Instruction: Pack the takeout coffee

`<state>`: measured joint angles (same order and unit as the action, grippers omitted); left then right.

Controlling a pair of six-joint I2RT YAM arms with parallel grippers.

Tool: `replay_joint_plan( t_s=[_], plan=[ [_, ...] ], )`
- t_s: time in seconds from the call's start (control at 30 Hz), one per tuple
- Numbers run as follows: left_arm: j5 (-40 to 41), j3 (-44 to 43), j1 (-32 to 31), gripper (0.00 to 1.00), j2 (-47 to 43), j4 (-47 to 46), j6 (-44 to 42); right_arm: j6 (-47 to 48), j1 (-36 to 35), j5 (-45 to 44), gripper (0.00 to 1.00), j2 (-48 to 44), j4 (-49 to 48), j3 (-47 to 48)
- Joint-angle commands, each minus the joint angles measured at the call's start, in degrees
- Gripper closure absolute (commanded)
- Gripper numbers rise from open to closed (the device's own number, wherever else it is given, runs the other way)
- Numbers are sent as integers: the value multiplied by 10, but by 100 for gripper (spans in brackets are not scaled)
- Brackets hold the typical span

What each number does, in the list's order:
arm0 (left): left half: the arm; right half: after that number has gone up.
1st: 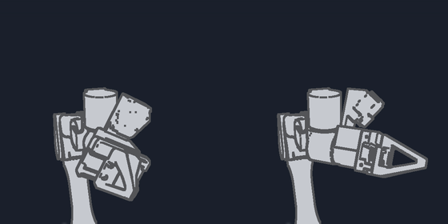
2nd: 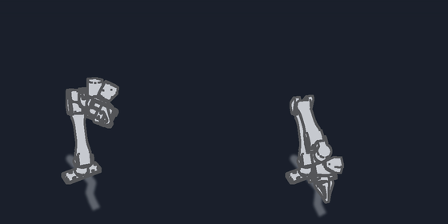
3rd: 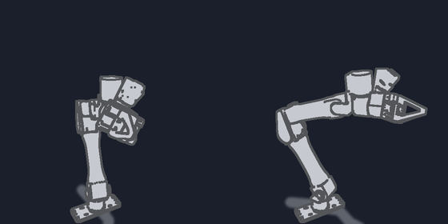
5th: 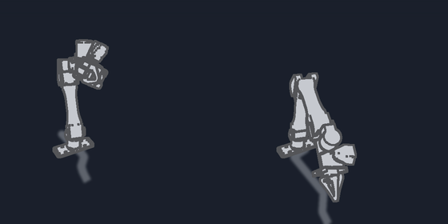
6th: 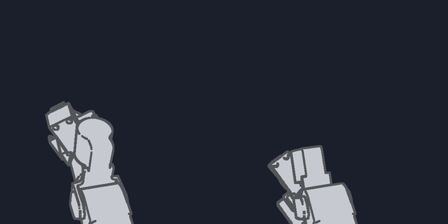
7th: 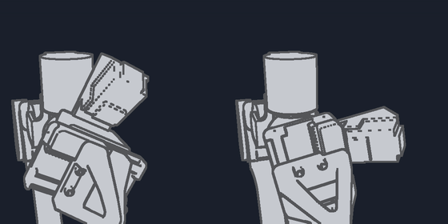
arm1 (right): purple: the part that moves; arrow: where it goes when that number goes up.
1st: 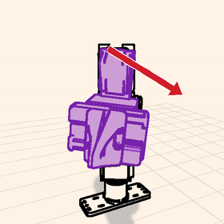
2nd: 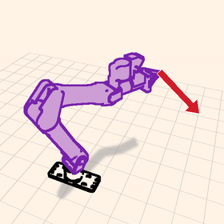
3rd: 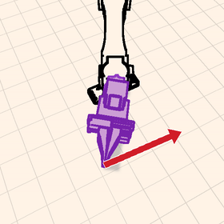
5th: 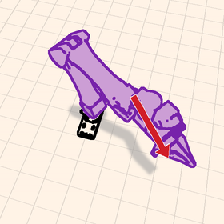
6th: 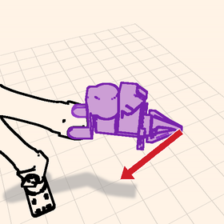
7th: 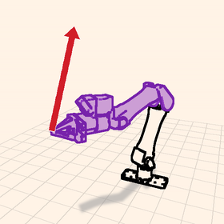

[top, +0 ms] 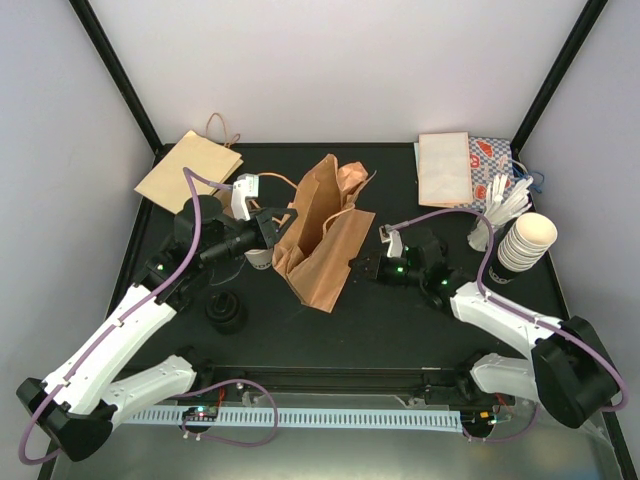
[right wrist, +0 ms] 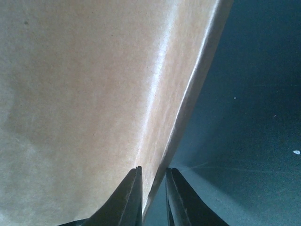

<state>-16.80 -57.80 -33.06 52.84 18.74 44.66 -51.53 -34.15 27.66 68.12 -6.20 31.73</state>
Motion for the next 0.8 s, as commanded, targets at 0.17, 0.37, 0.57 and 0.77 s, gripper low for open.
replay_joint_plan(
  t_s=[0.17,0.37,0.57,0.77],
  plan=[
    [-15,-6,6,98,-15,-21,8,3,-3,0,82,3,-7,16],
    [-18,-6,7,98,-16,-20,9,4,-3,0,78,13,-7,18],
    [-21,-6,10,98,-18,-20,11,5,-4,2,88,11,-8,18],
    [-35,-4,20,98,-21,-20,14,16,-3,-6,99,-6,16,22]
  ],
)
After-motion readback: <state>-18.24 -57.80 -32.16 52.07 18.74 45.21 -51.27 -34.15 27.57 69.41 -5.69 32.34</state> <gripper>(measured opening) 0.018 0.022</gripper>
